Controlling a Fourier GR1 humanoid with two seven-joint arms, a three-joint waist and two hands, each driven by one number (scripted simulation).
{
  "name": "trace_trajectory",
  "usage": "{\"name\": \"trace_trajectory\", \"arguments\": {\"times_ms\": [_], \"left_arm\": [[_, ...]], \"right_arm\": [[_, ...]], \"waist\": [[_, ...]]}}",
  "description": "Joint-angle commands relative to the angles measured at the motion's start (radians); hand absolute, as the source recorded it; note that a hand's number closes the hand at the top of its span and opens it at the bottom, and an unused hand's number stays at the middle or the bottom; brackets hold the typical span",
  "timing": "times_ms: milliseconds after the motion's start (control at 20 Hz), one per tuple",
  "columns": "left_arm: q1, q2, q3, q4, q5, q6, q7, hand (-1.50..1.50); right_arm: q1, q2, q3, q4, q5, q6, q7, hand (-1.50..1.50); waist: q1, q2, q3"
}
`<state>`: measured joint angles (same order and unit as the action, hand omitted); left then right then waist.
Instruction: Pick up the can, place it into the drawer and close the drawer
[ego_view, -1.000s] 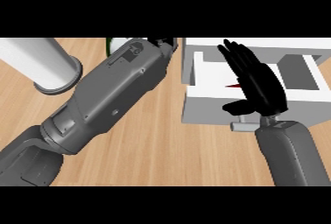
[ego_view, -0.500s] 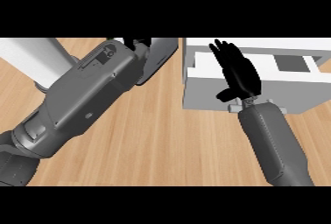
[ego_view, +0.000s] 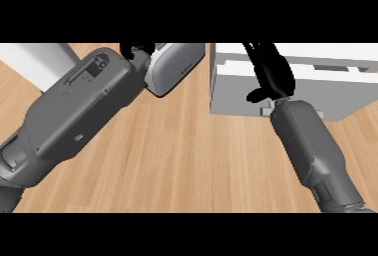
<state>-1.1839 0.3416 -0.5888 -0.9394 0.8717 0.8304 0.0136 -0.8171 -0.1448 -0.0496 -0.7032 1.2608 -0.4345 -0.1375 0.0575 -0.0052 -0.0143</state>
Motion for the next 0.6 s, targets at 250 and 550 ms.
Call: {"name": "trace_trajectory", "arguments": {"times_ms": [250,550], "left_arm": [[0.02,0.071,0.009,-0.089,-0.031,0.003,0.067,-1.5],[0.015,0.071,0.011,-0.142,-0.05,0.03,0.1,-1.5]], "right_arm": [[-0.152,-0.038,-0.095,0.276,-0.002,-0.155,-0.009,-1.5],[-0.244,-0.073,-0.127,0.384,0.004,-0.226,-0.015,-1.5]], "waist": [[0.015,0.023,0.016],[0.03,0.031,0.017]]}}
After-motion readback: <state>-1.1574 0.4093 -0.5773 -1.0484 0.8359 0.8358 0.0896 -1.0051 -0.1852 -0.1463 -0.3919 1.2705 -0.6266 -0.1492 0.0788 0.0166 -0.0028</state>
